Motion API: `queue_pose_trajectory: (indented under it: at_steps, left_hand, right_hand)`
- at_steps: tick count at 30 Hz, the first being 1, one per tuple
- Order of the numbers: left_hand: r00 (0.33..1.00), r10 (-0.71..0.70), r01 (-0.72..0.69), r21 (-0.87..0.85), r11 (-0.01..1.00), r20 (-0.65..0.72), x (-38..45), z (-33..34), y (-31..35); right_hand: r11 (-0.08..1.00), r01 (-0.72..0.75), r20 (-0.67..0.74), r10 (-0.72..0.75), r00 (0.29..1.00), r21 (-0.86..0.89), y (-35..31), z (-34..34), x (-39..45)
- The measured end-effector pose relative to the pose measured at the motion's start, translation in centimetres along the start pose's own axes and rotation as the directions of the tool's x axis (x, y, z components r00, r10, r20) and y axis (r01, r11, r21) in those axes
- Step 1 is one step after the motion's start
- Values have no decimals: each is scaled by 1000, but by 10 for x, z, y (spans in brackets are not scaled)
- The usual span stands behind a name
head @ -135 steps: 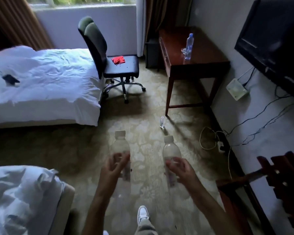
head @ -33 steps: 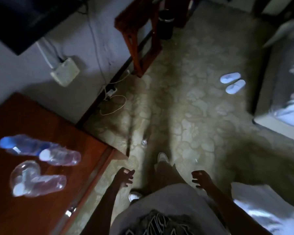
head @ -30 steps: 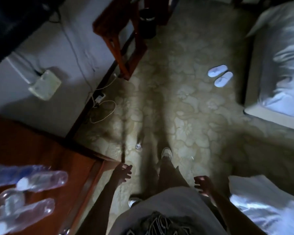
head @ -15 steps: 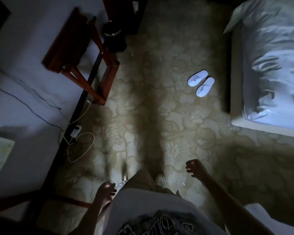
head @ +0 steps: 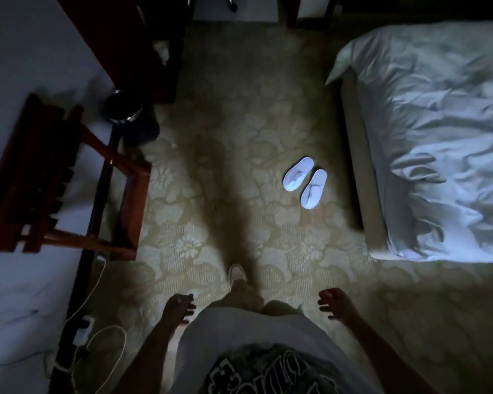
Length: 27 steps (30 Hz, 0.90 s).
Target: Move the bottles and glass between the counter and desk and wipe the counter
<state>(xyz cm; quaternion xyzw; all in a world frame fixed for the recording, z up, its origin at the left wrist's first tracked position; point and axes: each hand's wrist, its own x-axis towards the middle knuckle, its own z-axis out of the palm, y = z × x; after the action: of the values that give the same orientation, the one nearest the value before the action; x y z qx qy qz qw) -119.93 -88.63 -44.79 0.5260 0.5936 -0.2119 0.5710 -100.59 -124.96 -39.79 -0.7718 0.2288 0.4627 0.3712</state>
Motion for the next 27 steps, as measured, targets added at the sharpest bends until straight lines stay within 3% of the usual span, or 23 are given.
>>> queue_pose_trajectory:
  at_steps: [2,5,9,12,16,20,23,27]
  left_hand:
    - [998,54,-56,40,998,32,-2,-3,96]
    - [963,264,-267,46,963,54,9,-1,237]
    - [943,317,-328,105,939,103,55,4,350]
    - [974,218,-223,108,969,59,102,5,402]
    - [1000,-2,1,-67,998,-20,127,-6,445]
    - [990,-129,118,-187,975,-50,153,-14,511]
    - [991,-124,110,-206,972,-54,184,-17,580]
    - [998,-60,57,-203,977,-12,239,-24,683]
  right_hand:
    - [1000,-12,-24,13,1000,17,-43,-10,24]
    - [993,-47,-30,50,998,104,-113,-15,48]
    - [989,-39,6,38,999,143,-217,-20,108]
    - [983,4,17,-8,1000,183,-309,-24,166]
    - [989,4,64,-13,998,146,-462,-43,224]
    - [983,166,108,-173,979,73,-615,-60,264]
    - [966,253,100,-256,961,47,-701,-61,296]
    - [981,193,73,-195,978,36,-776,-51,344]
